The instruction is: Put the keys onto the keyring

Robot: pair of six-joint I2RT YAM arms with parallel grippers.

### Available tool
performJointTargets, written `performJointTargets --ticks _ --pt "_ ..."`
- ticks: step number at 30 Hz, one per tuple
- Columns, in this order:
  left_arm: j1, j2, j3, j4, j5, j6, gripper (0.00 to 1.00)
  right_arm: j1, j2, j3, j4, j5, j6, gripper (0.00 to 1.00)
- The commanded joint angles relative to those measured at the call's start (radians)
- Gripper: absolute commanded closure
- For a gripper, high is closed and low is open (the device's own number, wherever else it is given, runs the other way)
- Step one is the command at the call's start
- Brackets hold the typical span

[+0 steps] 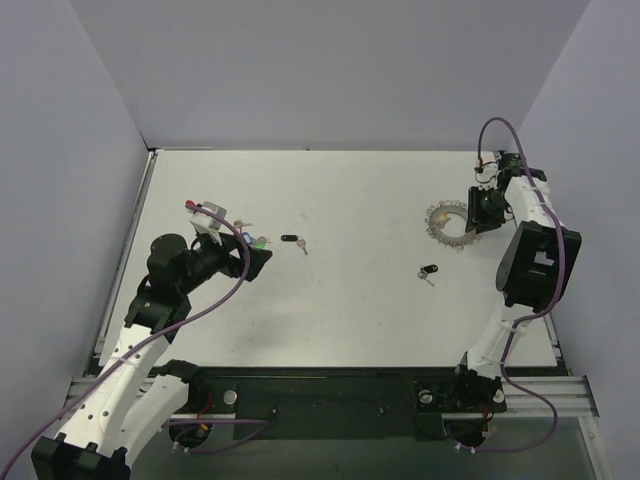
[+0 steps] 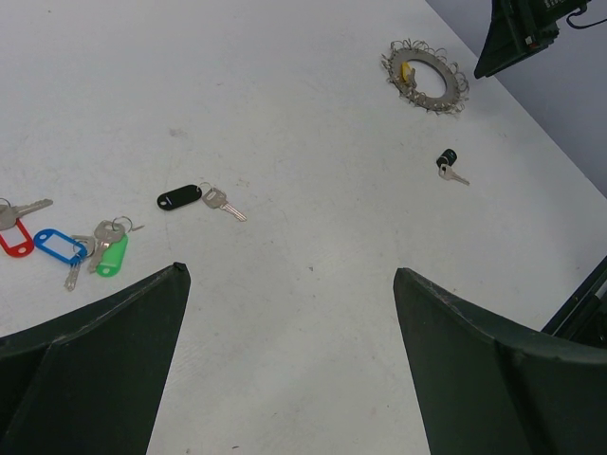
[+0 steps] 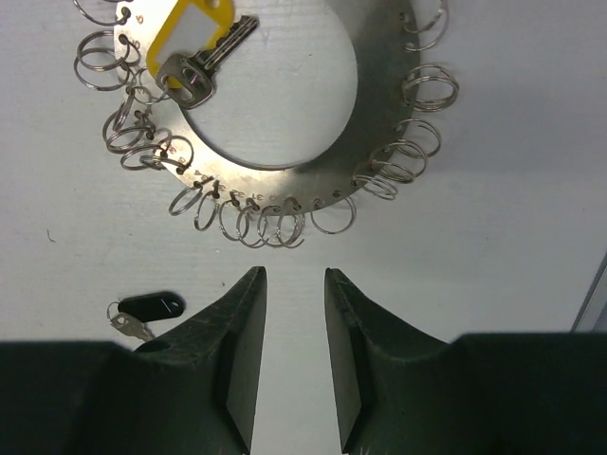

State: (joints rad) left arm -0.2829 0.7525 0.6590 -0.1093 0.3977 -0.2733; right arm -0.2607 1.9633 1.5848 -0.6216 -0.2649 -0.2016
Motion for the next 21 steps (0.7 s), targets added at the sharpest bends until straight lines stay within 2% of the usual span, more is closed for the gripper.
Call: performJointTargets --ticks 1,4,12,15,17,21 --pt "0.001 0.001 0.047 0.019 0.000 0.017 0.00 0.011 0.039 0.053 -0.079 0.075 -0.027 0.73" --pt "0.001 -0.001 0.045 0.020 0.003 0.017 0.00 -0.009 0.058 0.086 -0.093 0.087 -0.028 0.73" --pt "0.001 0.004 0.047 0.020 0.001 0.019 0.00 -0.020 0.124 0.167 -0.184 0.112 -0.171 0.75" --pt "0.001 0.004 0.047 0.020 0.003 0.019 0.00 -0.025 0.140 0.187 -0.210 0.063 -0.191 0.76" --pt "0.002 0.004 0.045 0.020 0.004 0.019 0.00 -0.020 0.135 0.178 -0.233 0.017 -0.240 0.76" --pt "0.002 0.005 0.045 0.020 0.003 0.019 0.00 -0.008 0.141 0.173 -0.256 0.058 -0.343 0.76"
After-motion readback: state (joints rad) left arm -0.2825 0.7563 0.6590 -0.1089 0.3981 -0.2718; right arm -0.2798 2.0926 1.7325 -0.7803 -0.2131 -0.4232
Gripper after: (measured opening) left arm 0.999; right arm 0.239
